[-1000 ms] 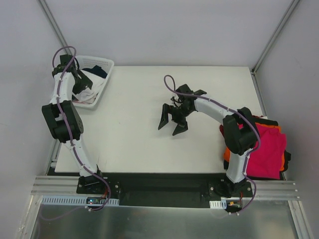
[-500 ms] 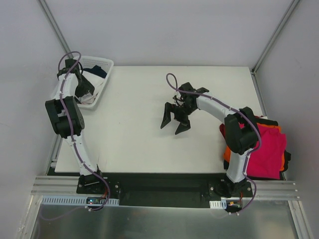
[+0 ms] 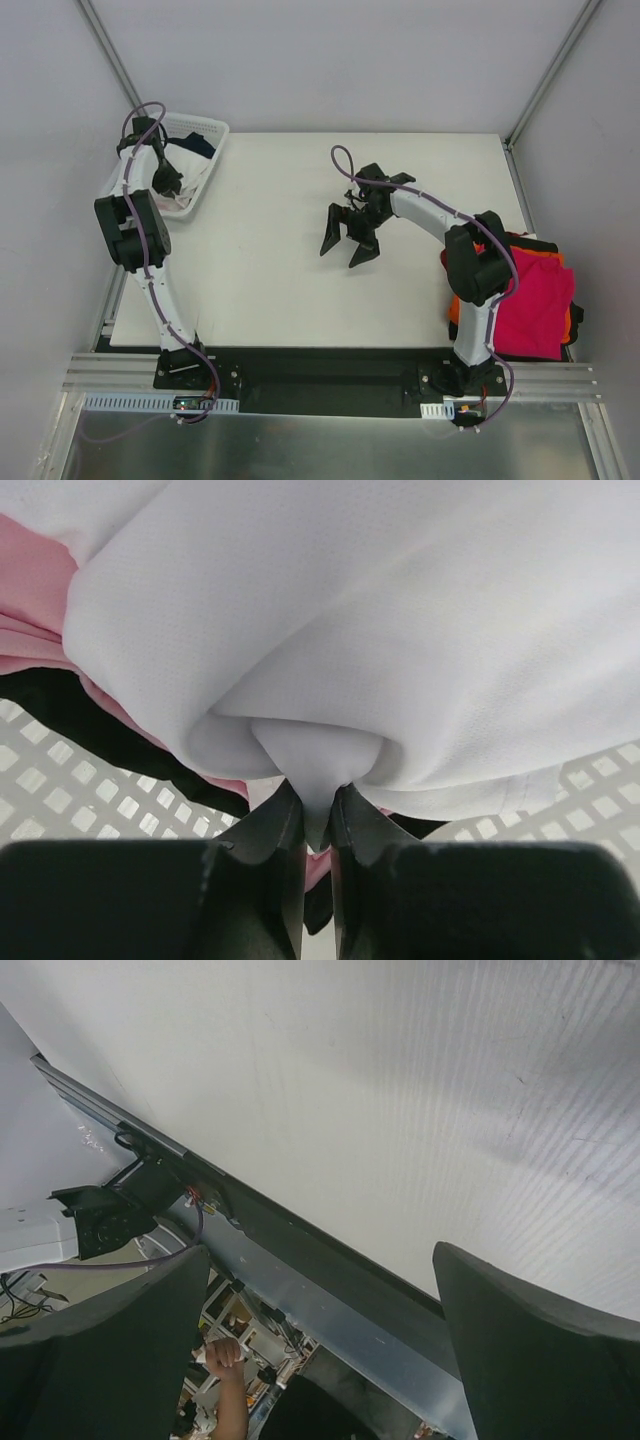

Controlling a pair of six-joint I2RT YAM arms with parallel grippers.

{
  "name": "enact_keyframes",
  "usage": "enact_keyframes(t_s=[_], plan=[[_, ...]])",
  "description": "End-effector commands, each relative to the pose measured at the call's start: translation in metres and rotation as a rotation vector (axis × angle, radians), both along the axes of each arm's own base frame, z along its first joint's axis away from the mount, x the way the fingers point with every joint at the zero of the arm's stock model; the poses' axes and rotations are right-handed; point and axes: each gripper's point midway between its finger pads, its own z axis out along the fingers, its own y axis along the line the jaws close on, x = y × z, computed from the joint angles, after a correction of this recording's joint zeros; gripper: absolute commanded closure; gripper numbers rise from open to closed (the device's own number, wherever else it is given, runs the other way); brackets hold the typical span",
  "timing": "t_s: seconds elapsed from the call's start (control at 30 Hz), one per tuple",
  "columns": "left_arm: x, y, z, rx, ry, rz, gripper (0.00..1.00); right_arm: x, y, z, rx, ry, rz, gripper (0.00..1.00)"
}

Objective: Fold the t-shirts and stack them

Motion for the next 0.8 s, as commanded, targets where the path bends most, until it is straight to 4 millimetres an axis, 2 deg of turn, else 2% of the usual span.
enact_keyframes(t_s=[0.0, 0.07, 0.1, 0.17, 0.2, 0.27, 0.3, 0.37, 0.4, 0.47, 0.5, 0.53, 0.6, 0.67, 0.7, 0.73, 0.77], plan=[[0.004, -0.01, 0.067, -0.005, -0.143, -0.01, 0.91, 0.007, 0.005, 0.018, 0.036, -0.02, 0.004, 0.02], [0.005, -0.016, 0.082, -0.021, -0.179, -0.007, 0.9, 0.006, 0.005, 0.018, 0.037, -0.023, 0.006, 0.02], [0.005, -0.023, 0.097, -0.039, -0.217, -0.017, 0.9, 0.006, 0.004, 0.018, 0.035, -0.018, 0.002, 0.02], [0.008, -0.039, 0.116, -0.077, -0.266, -0.044, 0.89, 0.005, 0.005, 0.017, 0.04, -0.019, 0.0, 0.02], [0.006, -0.052, 0.133, -0.11, -0.308, -0.071, 0.89, 0.005, 0.005, 0.017, 0.043, -0.014, -0.009, 0.02], [0.005, -0.078, 0.149, -0.167, -0.344, -0.129, 0.89, 0.007, 0.009, 0.018, 0.067, -0.022, -0.015, 0.02], [0.001, -0.089, 0.163, -0.19, -0.377, -0.159, 0.89, 0.006, 0.01, 0.017, 0.072, -0.02, -0.016, 0.02], [-0.005, -0.126, 0.177, -0.293, -0.407, -0.255, 0.89, 0.01, 0.015, 0.019, 0.094, -0.033, -0.023, 0.02], [-0.011, -0.139, 0.191, -0.314, -0.436, -0.296, 0.89, 0.01, 0.017, 0.017, 0.095, -0.032, -0.022, 0.02], [-0.025, -0.175, 0.201, -0.365, -0.45, -0.399, 0.87, 0.012, 0.019, 0.016, 0.101, -0.038, -0.019, 0.02], [-0.036, -0.188, 0.216, -0.377, -0.479, -0.445, 0.87, 0.012, 0.021, 0.013, 0.101, -0.035, -0.016, 0.02], [-0.046, -0.202, 0.218, -0.411, -0.478, -0.497, 0.87, 0.013, 0.022, 0.013, 0.103, -0.041, -0.016, 0.02], [-0.066, -0.222, 0.236, -0.435, -0.512, -0.572, 0.86, 0.014, 0.023, 0.011, 0.102, -0.045, -0.014, 0.02], [-0.087, -0.246, 0.237, -0.489, -0.497, -0.634, 0.86, 0.016, 0.024, 0.009, 0.101, -0.042, -0.016, 0.02], [-0.101, -0.256, 0.247, -0.511, -0.517, -0.664, 0.85, 0.016, 0.025, 0.008, 0.101, -0.041, -0.013, 0.02], [-0.111, -0.261, 0.24, -0.539, -0.496, -0.682, 0.85, 0.018, 0.026, 0.008, 0.105, -0.041, -0.014, 0.01], [-0.121, -0.27, 0.242, -0.584, -0.49, -0.717, 0.85, 0.02, 0.026, 0.009, 0.102, -0.047, -0.013, 0.01]])
